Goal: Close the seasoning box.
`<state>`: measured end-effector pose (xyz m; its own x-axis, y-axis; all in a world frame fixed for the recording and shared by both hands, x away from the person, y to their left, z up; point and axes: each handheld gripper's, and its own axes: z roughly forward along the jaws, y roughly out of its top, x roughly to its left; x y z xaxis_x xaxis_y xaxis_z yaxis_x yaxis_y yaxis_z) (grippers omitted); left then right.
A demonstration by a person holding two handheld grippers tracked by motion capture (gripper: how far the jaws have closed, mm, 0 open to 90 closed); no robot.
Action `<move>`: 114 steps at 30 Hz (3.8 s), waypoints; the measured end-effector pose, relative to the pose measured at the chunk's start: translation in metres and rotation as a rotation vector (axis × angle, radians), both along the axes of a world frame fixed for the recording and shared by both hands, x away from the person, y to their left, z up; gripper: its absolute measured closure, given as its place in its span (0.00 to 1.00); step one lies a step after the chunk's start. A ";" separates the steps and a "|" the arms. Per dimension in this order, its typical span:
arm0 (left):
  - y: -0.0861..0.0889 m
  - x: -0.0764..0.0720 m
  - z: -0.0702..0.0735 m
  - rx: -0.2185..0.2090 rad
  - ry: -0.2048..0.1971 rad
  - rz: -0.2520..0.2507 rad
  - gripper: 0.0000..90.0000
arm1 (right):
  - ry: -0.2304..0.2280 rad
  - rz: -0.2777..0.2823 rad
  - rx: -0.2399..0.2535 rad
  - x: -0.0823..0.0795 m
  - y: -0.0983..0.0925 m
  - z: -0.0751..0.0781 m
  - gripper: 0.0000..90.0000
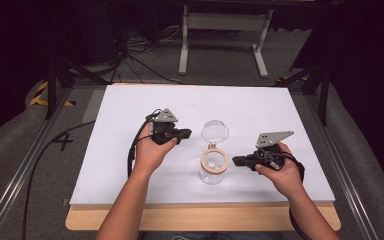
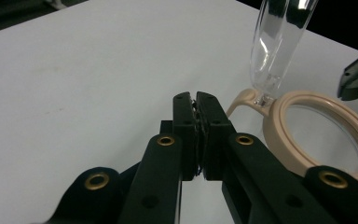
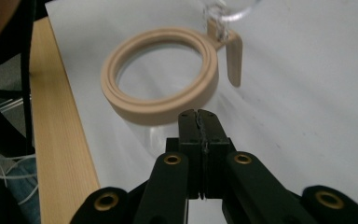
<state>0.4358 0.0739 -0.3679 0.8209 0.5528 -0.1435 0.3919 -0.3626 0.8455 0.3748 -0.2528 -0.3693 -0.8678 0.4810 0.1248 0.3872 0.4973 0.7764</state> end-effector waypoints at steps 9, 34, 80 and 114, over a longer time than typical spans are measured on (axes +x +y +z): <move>-0.016 0.007 -0.005 -0.050 -0.009 0.022 0.97 | -0.028 0.018 0.064 -0.001 0.024 0.008 1.00; -0.024 -0.004 -0.008 -0.088 -0.043 -0.036 0.94 | -0.060 -0.007 0.174 0.006 0.036 0.017 1.00; -0.002 -0.024 0.017 0.146 0.101 -0.087 0.87 | 0.033 0.062 0.056 -0.012 0.035 0.026 1.00; 0.006 -0.023 0.012 0.276 0.220 -0.134 0.83 | 0.137 0.116 -0.075 -0.015 0.035 0.018 1.00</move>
